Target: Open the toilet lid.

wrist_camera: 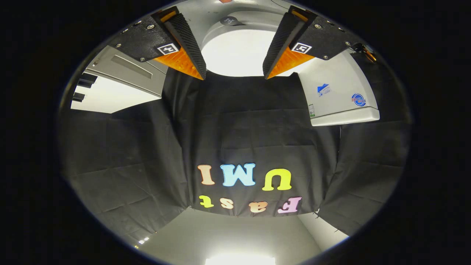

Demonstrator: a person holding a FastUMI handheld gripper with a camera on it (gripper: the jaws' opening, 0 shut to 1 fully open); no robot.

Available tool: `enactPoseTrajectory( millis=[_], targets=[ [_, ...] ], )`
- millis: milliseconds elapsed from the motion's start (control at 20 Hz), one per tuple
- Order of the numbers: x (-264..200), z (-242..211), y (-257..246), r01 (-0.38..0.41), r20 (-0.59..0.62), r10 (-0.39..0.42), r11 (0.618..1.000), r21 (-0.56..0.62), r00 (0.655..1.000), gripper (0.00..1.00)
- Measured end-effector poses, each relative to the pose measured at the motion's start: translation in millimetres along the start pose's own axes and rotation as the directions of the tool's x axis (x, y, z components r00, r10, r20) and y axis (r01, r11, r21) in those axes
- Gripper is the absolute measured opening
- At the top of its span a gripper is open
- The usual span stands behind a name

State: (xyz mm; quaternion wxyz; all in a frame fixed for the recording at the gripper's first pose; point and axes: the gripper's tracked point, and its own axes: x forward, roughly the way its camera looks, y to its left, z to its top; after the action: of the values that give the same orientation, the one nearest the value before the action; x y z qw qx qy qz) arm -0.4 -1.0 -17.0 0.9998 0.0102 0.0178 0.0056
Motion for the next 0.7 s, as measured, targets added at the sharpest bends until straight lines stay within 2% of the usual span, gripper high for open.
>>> enactPoseTrajectory(
  millis=[150,300,550,700],
  targets=[
    [2,-4,8,-0.043,-0.018,0.044,0.997,0.064,0.999,0.95],
    [5,-16,7,-0.055,-0.058,0.061,0.993,0.106,0.996,0.95],
    [12,-41,4,-0.051,-0.140,0.082,0.975,0.215,0.987,0.95],
    [16,-66,0,-0.025,-0.219,0.100,0.947,0.319,0.971,0.95]
  ],
)
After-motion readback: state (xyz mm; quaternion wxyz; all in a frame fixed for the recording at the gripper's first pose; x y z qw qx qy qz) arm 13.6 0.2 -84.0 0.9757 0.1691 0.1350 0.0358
